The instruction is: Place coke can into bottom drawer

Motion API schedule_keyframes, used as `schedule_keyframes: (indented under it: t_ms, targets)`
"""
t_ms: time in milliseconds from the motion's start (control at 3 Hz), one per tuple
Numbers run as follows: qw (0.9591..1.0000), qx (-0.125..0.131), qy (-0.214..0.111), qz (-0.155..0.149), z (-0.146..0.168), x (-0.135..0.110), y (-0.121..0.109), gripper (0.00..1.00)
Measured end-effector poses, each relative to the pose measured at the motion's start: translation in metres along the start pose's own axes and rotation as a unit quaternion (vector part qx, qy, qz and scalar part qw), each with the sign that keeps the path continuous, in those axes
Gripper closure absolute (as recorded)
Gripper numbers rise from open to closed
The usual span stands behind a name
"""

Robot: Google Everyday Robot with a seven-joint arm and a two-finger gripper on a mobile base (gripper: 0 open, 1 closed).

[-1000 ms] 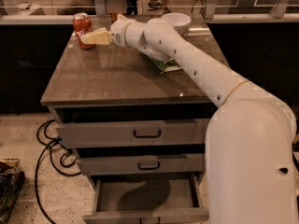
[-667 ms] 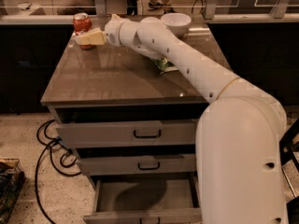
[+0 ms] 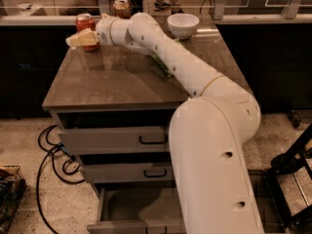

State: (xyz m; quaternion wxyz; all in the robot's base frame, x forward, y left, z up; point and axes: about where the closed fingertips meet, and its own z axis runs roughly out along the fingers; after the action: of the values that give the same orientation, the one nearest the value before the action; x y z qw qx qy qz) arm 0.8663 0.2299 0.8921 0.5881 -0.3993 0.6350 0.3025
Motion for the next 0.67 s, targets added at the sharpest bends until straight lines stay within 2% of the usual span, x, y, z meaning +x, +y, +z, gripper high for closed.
schedule_keyframes:
  t_ms: [333, 667]
  targets:
    - [1.0, -0.003, -0.002, -0.002, 0.0042, -0.0037, 0.0004, 0.13]
    - [1.0, -0.005, -0.002, -0.002, 0.0072, -0.0031, 0.0034, 0.37]
